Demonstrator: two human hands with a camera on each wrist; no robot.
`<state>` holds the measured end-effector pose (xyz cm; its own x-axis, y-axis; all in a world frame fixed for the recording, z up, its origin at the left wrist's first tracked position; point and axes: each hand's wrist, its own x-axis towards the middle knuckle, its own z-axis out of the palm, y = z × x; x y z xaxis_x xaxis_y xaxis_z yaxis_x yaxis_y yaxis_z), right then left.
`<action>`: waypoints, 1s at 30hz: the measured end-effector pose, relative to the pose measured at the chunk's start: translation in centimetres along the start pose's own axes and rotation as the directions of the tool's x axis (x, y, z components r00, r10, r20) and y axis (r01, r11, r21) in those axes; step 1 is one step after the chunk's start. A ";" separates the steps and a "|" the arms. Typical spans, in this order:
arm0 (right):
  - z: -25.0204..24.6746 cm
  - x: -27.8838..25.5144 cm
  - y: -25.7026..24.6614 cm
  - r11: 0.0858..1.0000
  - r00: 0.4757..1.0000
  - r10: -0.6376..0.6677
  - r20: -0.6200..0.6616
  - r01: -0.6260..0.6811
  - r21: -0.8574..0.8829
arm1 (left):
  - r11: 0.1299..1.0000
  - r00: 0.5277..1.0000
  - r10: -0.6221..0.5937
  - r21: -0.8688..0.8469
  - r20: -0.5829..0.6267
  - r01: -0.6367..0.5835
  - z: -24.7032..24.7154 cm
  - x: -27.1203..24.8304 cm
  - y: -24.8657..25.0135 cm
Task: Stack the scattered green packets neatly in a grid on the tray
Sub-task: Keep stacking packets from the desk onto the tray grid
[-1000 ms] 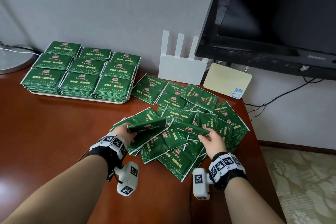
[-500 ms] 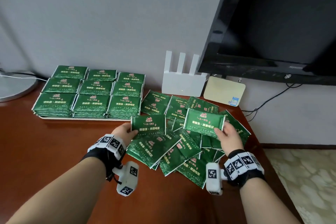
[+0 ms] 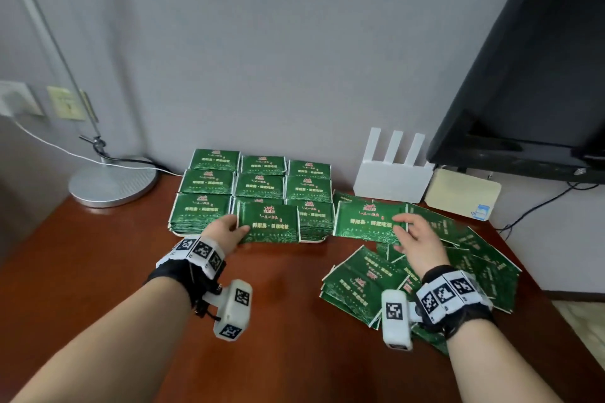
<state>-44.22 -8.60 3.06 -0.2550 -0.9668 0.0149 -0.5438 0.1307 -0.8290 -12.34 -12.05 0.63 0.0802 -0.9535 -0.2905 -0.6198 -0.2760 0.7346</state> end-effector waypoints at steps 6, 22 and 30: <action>5.9 0.0 -3.2 0.997 0.997 -0.049 0.052 0.046 0.056 | 0.991 0.994 -0.047 -0.132 -0.096 0.034 -6.3 1.6 -4.8; 17.4 5.4 -7.4 0.998 0.963 0.021 0.270 -0.005 -0.060 | 0.946 0.976 -0.175 -0.296 -0.128 0.131 -11.7 9.1 -10.7; 20.5 6.9 -6.4 0.982 0.962 0.035 0.270 0.017 -0.189 | 0.955 0.981 -0.177 -0.255 -0.077 0.152 -11.2 11.9 -12.3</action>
<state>-26.13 -20.58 -3.02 -0.0488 -0.9850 -0.1654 -0.6891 0.1531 -0.7083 4.98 -21.32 -5.04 0.2480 -0.8963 -0.3677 -0.3806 -0.4392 0.8138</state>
